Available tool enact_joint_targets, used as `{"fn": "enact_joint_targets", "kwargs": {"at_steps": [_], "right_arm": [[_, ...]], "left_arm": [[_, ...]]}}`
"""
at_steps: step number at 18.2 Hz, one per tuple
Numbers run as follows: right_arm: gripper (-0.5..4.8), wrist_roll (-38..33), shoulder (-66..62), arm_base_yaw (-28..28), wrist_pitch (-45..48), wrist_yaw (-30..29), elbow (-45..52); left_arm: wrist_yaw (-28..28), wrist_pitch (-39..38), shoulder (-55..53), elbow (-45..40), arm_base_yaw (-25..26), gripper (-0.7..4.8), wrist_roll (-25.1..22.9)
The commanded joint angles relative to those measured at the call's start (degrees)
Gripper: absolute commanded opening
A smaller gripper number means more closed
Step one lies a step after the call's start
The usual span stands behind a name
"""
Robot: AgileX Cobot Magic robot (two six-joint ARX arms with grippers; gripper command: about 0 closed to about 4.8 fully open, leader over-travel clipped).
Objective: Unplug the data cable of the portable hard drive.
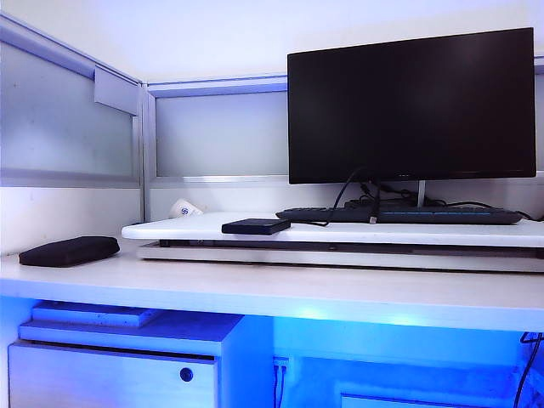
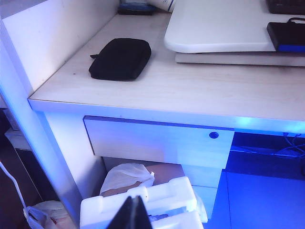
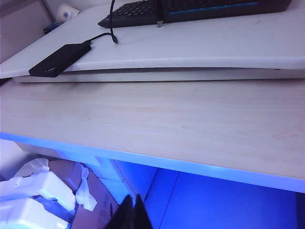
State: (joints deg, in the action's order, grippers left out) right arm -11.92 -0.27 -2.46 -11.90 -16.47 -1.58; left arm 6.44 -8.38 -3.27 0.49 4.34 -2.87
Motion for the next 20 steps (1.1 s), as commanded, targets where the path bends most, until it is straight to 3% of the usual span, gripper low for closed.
{"fn": "enact_joint_targets", "kwargs": {"at_steps": [1,7,8,9,10,11,14,16,17,18,20], "right_arm": [[-0.05,0.0,0.2,0.0,0.2,0.5,0.1],[-0.05,0.0,0.2,0.0,0.2,0.5,0.1],[-0.05,-0.4,0.2,0.0,1.3,-0.4,0.1],[0.26,-5.2,0.2,0.0,5.2,-0.4,-0.2],[0.55,-6.4,0.2,0.0,6.5,-0.4,-0.2],[1.71,-9.7,0.2,0.0,9.9,-0.4,-0.2],[2.72,-14.3,0.2,0.0,14.8,-1.0,-0.3],[2.86,-16.8,0.2,0.0,17.5,-1.7,-0.6],[3.03,-17.6,0.2,0.0,17.5,-1.7,-1.4],[3.58,-18.5,0.2,0.0,17.5,-1.5,-2.4],[3.91,-19.6,0.2,0.0,17.5,-1.2,-5.6]], "left_arm": [[0.3,-1.4,-0.1,-0.1,0.0,-0.06,1.4],[0.3,-1.4,0.0,-0.1,0.0,-0.06,1.4],[8.1,9.4,0.0,0.0,0.0,-0.05,10.7],[8.9,15.7,0.0,0.0,0.0,1.34,21.8],[9.9,16.9,0.0,0.0,0.0,1.68,23.3],[13.6,19.9,0.0,0.0,0.0,1.66,25.9],[17.3,25.0,0.0,0.0,0.0,1.66,33.7],[17.8,29.7,0.0,0.0,0.0,1.78,40.5],[17.8,32.0,0.0,0.0,0.0,2.74,43.3],[17.1,34.2,0.0,0.0,0.0,4.53,47.1],[14.7,36.0,0.0,0.0,0.0,4.79,56.7]]}}
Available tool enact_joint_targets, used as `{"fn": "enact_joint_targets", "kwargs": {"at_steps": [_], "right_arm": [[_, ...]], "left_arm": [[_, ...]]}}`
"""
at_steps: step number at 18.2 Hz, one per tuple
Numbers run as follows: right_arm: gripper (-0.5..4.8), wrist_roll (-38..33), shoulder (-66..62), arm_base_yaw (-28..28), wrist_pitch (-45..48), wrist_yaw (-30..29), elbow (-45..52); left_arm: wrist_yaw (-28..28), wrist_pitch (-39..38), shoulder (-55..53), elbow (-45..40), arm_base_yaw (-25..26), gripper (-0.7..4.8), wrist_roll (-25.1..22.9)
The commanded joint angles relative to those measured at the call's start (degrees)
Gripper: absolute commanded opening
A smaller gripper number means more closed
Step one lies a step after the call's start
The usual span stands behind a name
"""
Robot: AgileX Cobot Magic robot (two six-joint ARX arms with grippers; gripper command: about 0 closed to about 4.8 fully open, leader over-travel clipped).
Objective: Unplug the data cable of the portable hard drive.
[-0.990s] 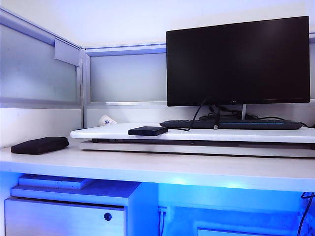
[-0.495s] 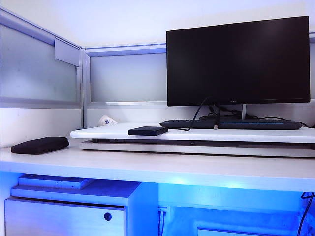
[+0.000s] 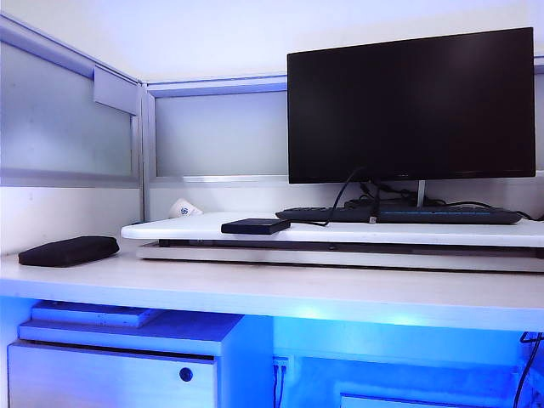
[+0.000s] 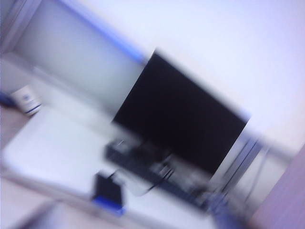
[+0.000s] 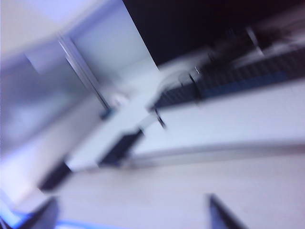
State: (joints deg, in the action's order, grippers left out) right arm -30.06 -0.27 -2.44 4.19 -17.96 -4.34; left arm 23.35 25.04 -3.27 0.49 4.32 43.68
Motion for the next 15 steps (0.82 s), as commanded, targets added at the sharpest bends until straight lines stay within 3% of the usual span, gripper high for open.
{"fn": "enact_joint_targets", "kwargs": {"at_steps": [1,4,6,12,15], "right_arm": [[3.91,-1.4,0.2,0.0,1.5,0.3,-4.6],[3.93,-1.4,0.2,0.0,1.5,0.5,-9.8],[4.27,-1.4,0.2,0.0,1.5,0.5,-11.7],[4.56,-1.5,-5.1,0.0,1.9,0.0,-15.6],[4.59,-1.4,-11.1,0.0,3.7,-1.4,-18.2]], "left_arm": [[-2.4,2.5,0.0,0.0,0.0,4.79,13.3],[-3.1,7.7,0.0,0.0,0.0,4.79,27.3],[-3.2,10.1,0.0,0.6,0.0,4.79,32.1],[-5.3,6.1,-0.9,7.1,0.0,4.79,32.8],[-2.3,5.1,-5.3,9.6,0.0,4.79,32.8]]}}
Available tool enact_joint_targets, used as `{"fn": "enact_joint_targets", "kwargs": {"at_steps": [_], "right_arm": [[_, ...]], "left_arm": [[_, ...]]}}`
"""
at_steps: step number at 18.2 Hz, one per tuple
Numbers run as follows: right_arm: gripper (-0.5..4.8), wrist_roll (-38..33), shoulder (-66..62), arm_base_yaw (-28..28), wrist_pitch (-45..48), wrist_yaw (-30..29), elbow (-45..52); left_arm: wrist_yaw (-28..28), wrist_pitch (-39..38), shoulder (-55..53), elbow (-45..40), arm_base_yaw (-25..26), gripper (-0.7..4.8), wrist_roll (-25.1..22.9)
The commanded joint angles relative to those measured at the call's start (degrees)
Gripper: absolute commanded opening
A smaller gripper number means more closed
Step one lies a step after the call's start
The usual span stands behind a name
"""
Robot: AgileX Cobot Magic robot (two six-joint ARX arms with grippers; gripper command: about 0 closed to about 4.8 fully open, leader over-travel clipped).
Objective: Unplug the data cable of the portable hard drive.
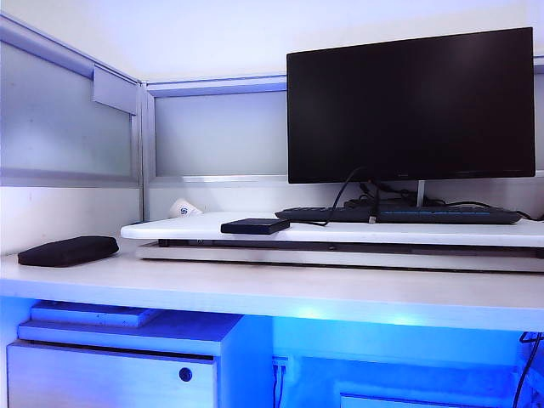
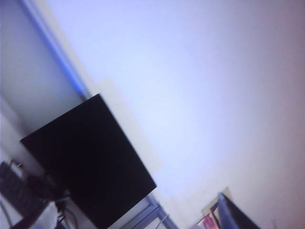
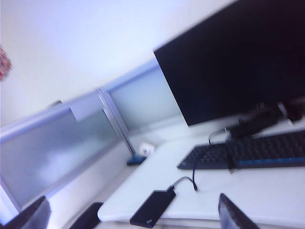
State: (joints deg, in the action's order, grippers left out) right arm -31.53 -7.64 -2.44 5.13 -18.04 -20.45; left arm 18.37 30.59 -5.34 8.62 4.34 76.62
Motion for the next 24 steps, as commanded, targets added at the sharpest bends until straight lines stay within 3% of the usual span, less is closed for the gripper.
{"fn": "enact_joint_targets", "kwargs": {"at_steps": [1,4,7,9,13,16,20,24], "right_arm": [[4.6,0.1,-6.4,0.0,4.2,-1.5,-3.3],[4.6,0.3,-13.7,0.0,6.8,-3.3,-7.6],[4.6,1.4,-19.4,0.0,7.0,-4.9,-11.3],[4.62,3.2,-23.5,0.0,9.2,-5.1,-12.8],[4.63,3.2,-27.6,0.0,12.0,-5.7,-12.8],[4.63,4.7,-30.0,0.0,12.5,-6.3,-12.8],[4.63,5.0,-34.9,0.0,16.9,-6.4,-12.8],[4.63,5.0,-40.9,2.2,21.8,-6.1,-12.9]], "left_arm": [[3.8,0.0,-5.3,2.5,0.0,4.79,-0.1],[9.4,6.0,-15.5,8.7,-0.1,4.79,-3.1],[14.9,6.4,-26.3,16.3,-0.2,4.79,-9.9],[15.7,8.3,-37.0,19.8,-3.8,4.79,-13.6],[13.3,18.9,-56.2,19.8,-12.9,4.79,-13.6],[12.3,26.8,-68.7,19.8,-16.5,4.79,-11.9],[11.6,33.8,-82.4,22.3,-18.1,4.79,-8.0],[12.4,33.7,-90.2,29.2,-18.9,4.79,-7.5]]}}
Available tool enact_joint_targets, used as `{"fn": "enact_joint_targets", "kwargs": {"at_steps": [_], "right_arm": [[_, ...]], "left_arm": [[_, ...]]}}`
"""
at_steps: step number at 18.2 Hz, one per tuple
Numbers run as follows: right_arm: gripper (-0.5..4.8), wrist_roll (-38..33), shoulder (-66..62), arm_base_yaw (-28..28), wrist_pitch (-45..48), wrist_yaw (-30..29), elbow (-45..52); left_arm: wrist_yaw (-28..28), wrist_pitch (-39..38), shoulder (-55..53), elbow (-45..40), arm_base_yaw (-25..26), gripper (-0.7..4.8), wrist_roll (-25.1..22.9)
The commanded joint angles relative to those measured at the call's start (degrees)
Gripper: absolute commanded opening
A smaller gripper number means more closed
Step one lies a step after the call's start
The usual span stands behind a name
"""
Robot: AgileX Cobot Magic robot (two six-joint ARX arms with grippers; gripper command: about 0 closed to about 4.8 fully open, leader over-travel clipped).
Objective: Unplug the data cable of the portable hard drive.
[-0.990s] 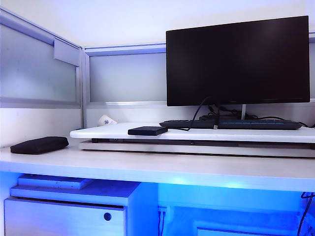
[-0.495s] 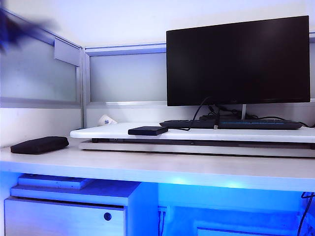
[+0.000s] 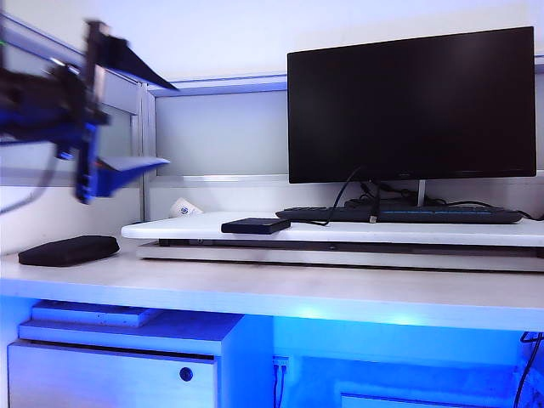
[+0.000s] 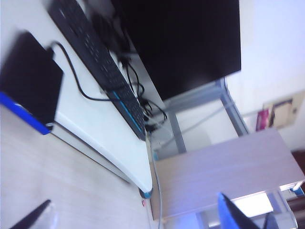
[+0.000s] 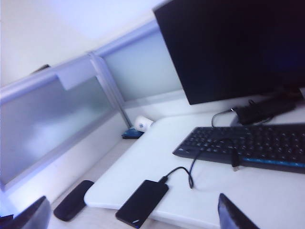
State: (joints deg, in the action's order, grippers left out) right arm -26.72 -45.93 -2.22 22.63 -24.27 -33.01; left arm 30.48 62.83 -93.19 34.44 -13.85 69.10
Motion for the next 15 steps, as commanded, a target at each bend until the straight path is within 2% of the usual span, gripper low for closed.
{"fn": "enact_joint_targets", "kwargs": {"at_steps": [1,3,6,15], "right_arm": [[4.63,0.2,-4.1,2.7,5.6,0.2,-0.3],[4.63,0.6,-7.5,4.8,6.6,0.2,-1.4],[4.63,6.1,-13.3,8.5,6.3,2.2,-5.3],[4.63,7.3,-28.9,9.6,6.3,2.3,-16.9]], "left_arm": [[0.3,1.4,-3.8,5.2,-0.8,4.79,0.0],[0.2,0.6,-7.1,8.9,-1.4,4.79,-0.1],[0.4,-0.1,-12.0,12.4,-1.7,4.79,0.0],[0.5,-0.4,-22.4,16.5,-1.9,4.79,0.3]]}}
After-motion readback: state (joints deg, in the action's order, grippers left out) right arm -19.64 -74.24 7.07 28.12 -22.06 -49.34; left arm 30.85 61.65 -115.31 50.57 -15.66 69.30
